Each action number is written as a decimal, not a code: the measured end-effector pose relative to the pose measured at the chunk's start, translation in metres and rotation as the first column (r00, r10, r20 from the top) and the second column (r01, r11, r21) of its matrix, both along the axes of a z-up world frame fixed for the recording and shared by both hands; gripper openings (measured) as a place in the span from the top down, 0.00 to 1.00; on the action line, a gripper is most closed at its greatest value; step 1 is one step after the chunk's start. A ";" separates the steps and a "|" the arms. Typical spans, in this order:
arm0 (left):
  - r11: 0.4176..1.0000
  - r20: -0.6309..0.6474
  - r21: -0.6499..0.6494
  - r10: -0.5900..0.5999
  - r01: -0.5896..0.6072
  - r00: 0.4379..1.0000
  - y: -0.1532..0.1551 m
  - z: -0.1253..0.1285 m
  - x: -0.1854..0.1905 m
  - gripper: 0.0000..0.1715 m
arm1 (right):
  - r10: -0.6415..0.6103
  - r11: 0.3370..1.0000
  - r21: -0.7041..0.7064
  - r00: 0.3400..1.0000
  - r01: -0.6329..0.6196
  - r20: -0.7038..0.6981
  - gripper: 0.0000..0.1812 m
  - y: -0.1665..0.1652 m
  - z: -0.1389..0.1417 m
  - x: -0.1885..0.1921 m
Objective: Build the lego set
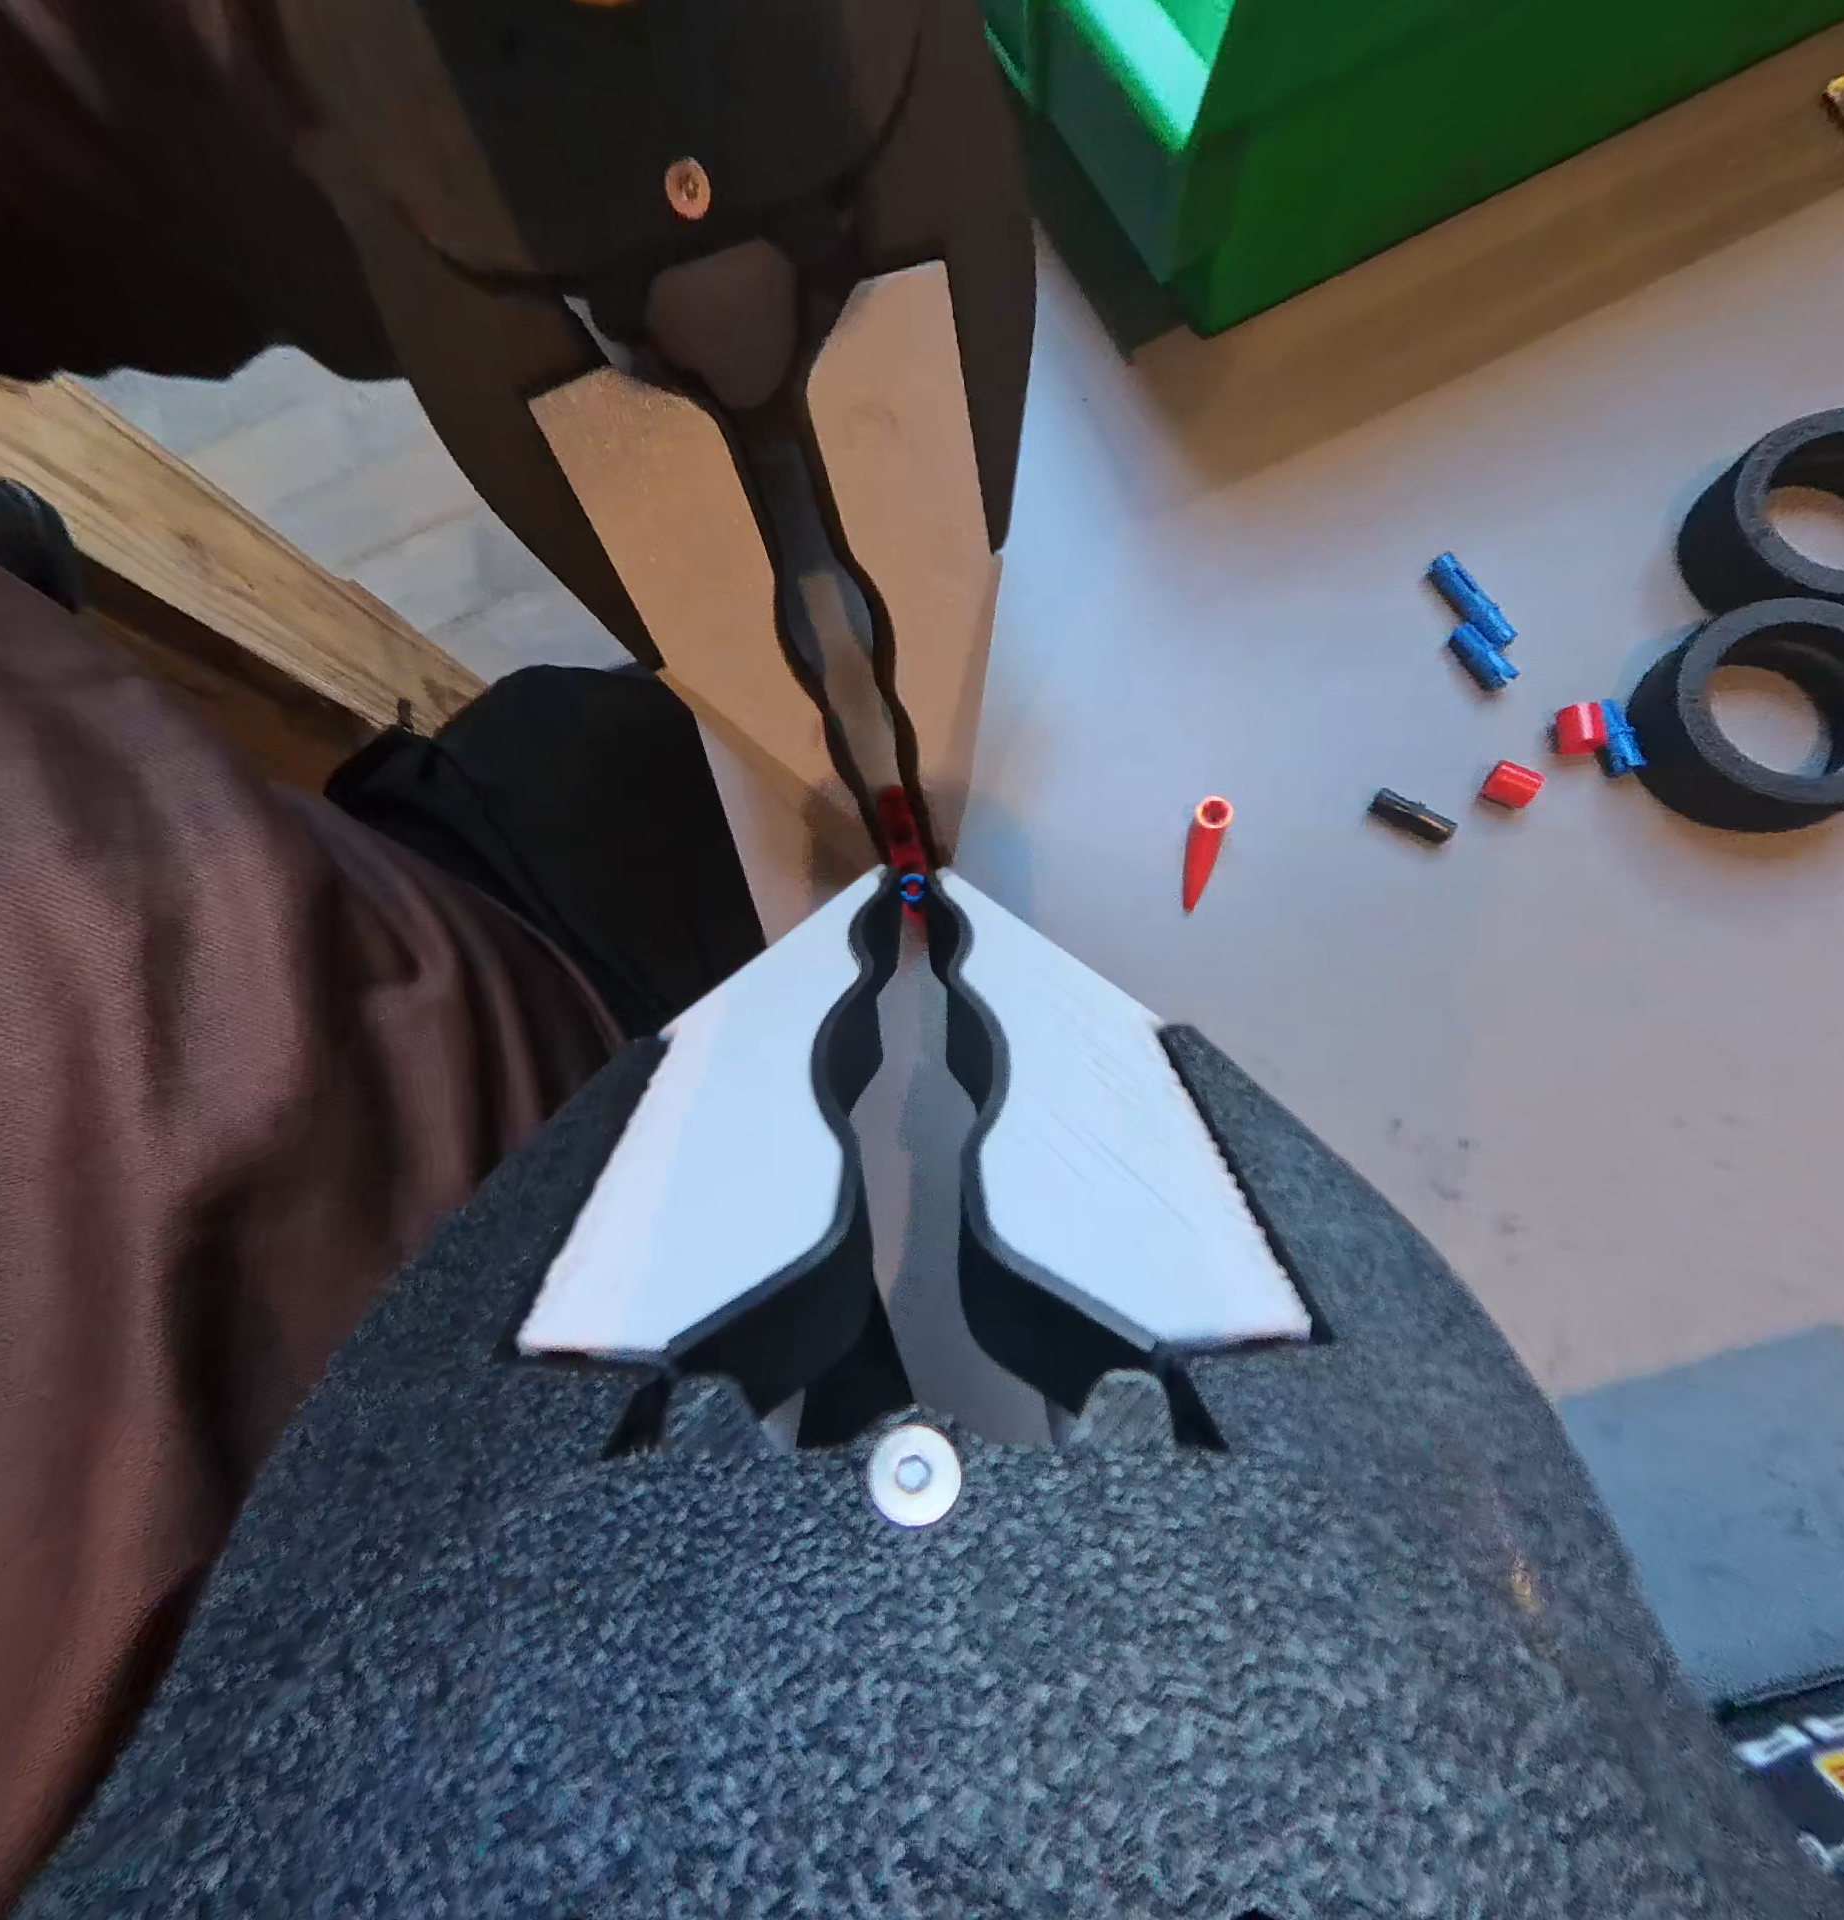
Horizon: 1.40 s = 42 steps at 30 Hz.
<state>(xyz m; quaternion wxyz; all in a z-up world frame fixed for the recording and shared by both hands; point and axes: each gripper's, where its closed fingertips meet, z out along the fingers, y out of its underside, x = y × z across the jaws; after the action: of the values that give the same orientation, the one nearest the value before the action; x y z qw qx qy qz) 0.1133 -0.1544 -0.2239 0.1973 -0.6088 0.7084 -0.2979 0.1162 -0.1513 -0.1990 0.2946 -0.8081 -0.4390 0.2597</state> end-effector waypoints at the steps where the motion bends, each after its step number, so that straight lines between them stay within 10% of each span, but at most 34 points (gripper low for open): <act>1: 1.000 0.007 -0.002 0.004 -0.004 1.000 0.000 0.000 0.000 0.97 | 0.001 1.000 -0.001 1.000 -0.001 0.010 0.99 0.000 -0.002 0.000; 21: 1.000 0.078 -0.016 0.027 -0.025 0.997 0.000 0.001 0.002 0.97 | 0.195 0.910 0.244 0.867 -0.334 0.459 0.99 -0.002 -0.006 -0.003; 33: 1.000 0.082 -0.007 0.029 -0.029 0.996 0.000 0.000 0.002 0.97 | 0.020 0.999 -0.048 0.993 -0.015 0.113 0.99 0.001 -0.006 -0.004; 42: 1.000 0.083 -0.012 0.030 -0.029 0.996 0.000 0.000 0.002 0.97 | -0.005 0.970 0.240 0.992 -0.026 0.126 0.99 -0.002 -0.005 0.002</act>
<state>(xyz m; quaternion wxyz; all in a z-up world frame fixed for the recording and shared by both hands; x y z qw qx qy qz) 0.1154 -0.1544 -0.2234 0.2279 -0.6071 0.6890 -0.3238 0.1179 -0.1534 -0.2042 0.3608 -0.7787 -0.4894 0.1545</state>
